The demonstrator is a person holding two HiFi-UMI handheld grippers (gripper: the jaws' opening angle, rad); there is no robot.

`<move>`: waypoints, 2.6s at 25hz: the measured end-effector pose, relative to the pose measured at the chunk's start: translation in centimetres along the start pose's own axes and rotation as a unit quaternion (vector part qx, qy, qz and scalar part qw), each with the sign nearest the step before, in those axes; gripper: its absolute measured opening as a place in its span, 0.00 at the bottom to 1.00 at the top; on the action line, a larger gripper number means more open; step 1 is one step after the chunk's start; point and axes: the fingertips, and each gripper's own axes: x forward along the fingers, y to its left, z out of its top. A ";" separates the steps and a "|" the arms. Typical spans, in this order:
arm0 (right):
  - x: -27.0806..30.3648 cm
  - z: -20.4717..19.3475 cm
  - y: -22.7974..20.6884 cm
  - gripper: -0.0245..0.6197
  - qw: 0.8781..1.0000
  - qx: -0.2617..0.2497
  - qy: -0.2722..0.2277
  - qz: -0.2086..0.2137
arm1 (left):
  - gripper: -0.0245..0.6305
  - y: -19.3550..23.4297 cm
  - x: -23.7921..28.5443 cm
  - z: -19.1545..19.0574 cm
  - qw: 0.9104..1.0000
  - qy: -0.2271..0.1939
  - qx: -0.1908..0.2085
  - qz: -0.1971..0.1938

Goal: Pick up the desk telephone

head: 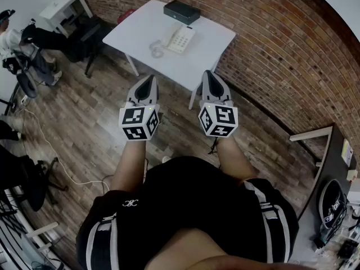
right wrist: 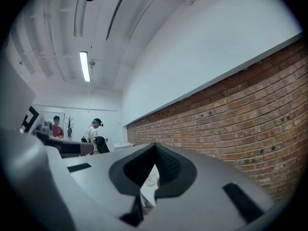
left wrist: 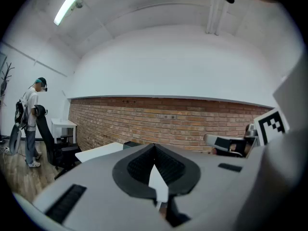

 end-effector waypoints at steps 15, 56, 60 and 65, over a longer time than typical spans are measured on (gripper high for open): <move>0.5 0.0 1.8 0.04 1.000 0.008 0.002 -0.006 | 0.04 1.3 -0.6 -0.2 1.000 -0.001 -0.002 -0.012; 17.0 -2.7 1.1 0.04 0.999 -0.014 0.004 -0.036 | 0.04 11.4 12.0 1.1 0.999 0.009 -0.012 -0.034; 20.6 -2.8 -0.5 0.04 0.999 -0.014 0.013 -0.029 | 0.04 12.2 15.8 1.4 0.999 0.016 -0.013 -0.033; 25.1 -3.4 -3.5 0.04 0.999 -0.007 0.028 -0.021 | 0.04 12.6 21.2 1.7 0.999 0.032 -0.009 -0.026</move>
